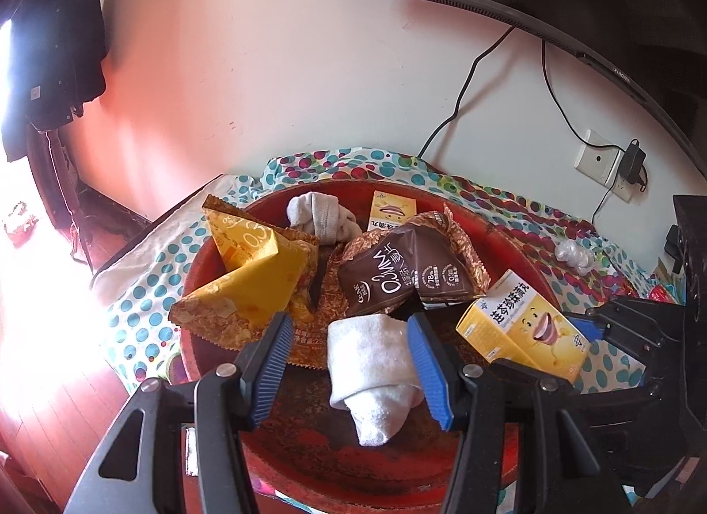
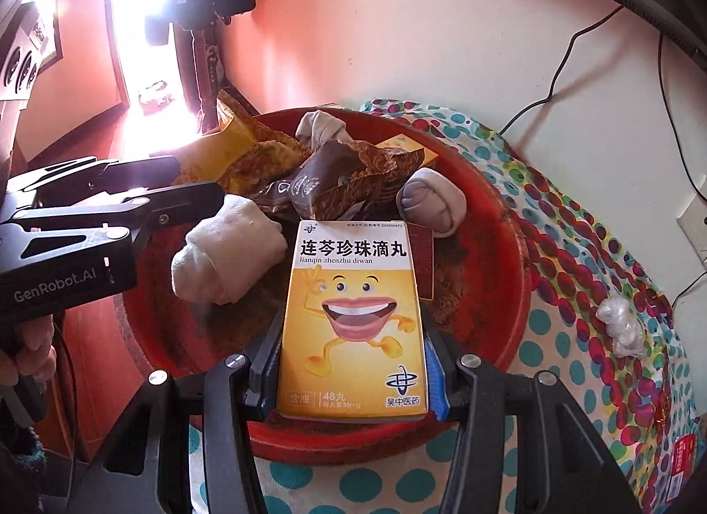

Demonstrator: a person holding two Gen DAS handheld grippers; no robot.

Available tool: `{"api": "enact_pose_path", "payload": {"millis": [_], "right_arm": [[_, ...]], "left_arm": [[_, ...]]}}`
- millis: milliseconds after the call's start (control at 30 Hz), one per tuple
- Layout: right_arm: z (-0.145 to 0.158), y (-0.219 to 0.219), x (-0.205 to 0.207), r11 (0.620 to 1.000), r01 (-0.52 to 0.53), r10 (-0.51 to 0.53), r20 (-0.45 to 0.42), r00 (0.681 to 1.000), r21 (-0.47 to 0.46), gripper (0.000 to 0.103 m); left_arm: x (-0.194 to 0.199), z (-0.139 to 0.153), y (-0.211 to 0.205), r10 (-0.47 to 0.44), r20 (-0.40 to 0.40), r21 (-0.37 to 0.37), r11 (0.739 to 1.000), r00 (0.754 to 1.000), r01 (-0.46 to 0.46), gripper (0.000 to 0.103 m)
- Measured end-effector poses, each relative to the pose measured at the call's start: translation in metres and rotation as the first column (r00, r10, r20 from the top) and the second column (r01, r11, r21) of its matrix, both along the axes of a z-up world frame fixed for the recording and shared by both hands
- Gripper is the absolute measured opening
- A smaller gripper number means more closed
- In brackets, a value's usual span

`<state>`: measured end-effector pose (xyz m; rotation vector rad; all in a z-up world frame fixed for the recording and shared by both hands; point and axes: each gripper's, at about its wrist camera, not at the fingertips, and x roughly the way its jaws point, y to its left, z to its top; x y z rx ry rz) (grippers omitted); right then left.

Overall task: Organize objects
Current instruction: 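Carry the yellow medicine box into the red tray and open the right gripper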

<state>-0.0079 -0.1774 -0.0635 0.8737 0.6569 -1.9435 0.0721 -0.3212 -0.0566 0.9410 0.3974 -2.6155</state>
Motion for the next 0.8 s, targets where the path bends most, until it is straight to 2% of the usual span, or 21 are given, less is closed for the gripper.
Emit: {"api": "enact_pose_path", "payload": {"millis": [433, 667, 800], "right_arm": [[-0.021, -0.037, -0.013, 0.999, 0.049, -0.049, 0.002, 0.999, 0.000, 0.048], [-0.032, -0.046, -0.012, 0.999, 0.041, -0.041, 0.017, 0.999, 0.011, 0.048], [-0.028, -0.036, -0.009, 1.000, 0.028, -0.028, 0.028, 0.999, -0.012, 0.061]], "left_arm": [[0.003, -0.001, -0.011, 0.029, -0.024, 0.061, 0.998, 0.999, -0.028, 0.055], [0.002, -0.003, -0.011, 0.023, -0.023, 0.061, 0.998, 0.999, -0.022, 0.055], [0.000, -0.005, -0.009, 0.018, -0.011, 0.055, 0.998, 1.000, -0.018, 0.055]]}}
